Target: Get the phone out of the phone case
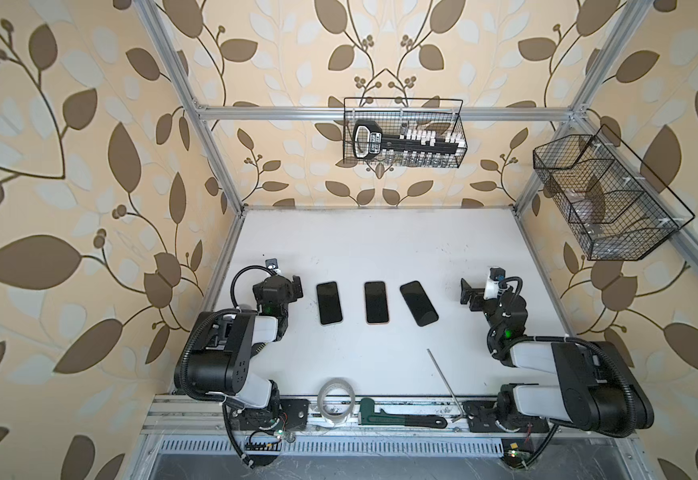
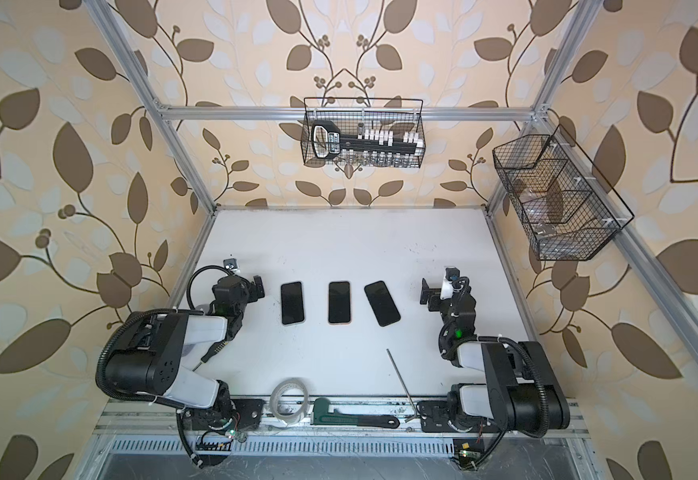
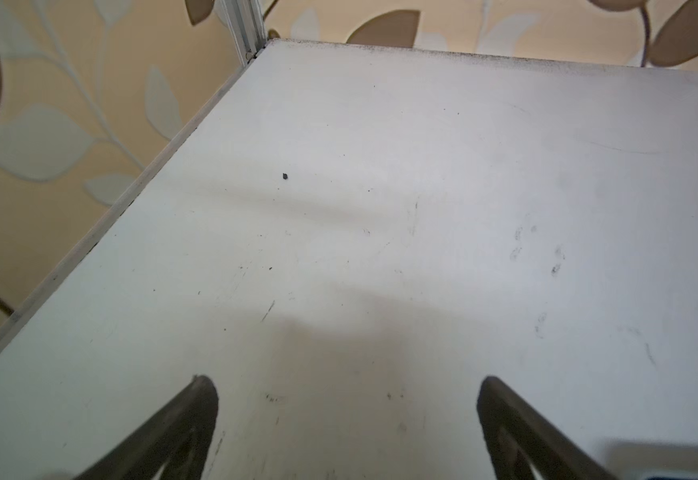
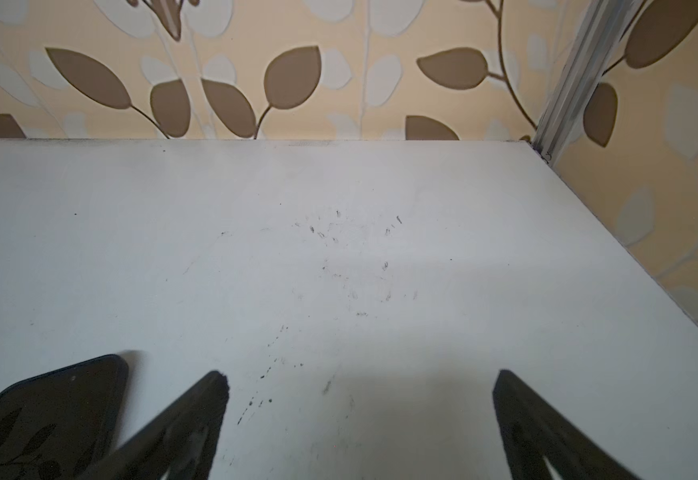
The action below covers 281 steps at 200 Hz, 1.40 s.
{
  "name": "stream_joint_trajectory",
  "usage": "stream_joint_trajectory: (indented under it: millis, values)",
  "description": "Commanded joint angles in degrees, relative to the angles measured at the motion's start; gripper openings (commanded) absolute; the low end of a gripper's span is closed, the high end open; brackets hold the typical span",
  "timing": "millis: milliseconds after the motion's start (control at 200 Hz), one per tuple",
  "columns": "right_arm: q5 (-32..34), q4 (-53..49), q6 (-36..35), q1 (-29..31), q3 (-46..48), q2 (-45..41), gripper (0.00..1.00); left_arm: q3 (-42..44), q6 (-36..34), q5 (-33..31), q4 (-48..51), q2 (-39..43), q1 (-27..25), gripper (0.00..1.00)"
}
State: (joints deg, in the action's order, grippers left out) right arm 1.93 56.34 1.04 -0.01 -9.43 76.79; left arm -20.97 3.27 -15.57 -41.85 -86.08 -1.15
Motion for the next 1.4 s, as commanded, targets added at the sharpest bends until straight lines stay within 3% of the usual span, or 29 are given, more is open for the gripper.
stream_joint_trajectory:
  millis: [0, 950, 1160, 1295, 1400]
  values:
    - [0.0, 1.0, -0.6, 0.1, -1.2, 0.3, 1.00, -0.5, -0.5, -1.5, -2.6, 0.0, -0.2, 0.99]
    - [0.5, 0.5, -0.2, 0.0, -1.4, 0.2, 1.00, -0.8, 0.1, -2.5, -1.7, 0.7, 0.4, 0.99]
    - [-0.9, -0.7, -0.1, -0.6, -1.7, -0.6, 1.00, -11.1, 5.7, -10.0, 23.6, 8.1, 0.2, 0.99]
    - [-0.7, -19.0, 1.9, -1.3, -8.1, -7.8, 1.00, -14.0, 10.7, -11.1, 32.4, 14.7, 0.0, 0.99]
    - [-6.2, -27.7, 8.4, -2.8, -11.2, -11.7, 1.00, -20.6, 16.1, -9.9, 45.0, 18.8, 0.0, 0.99]
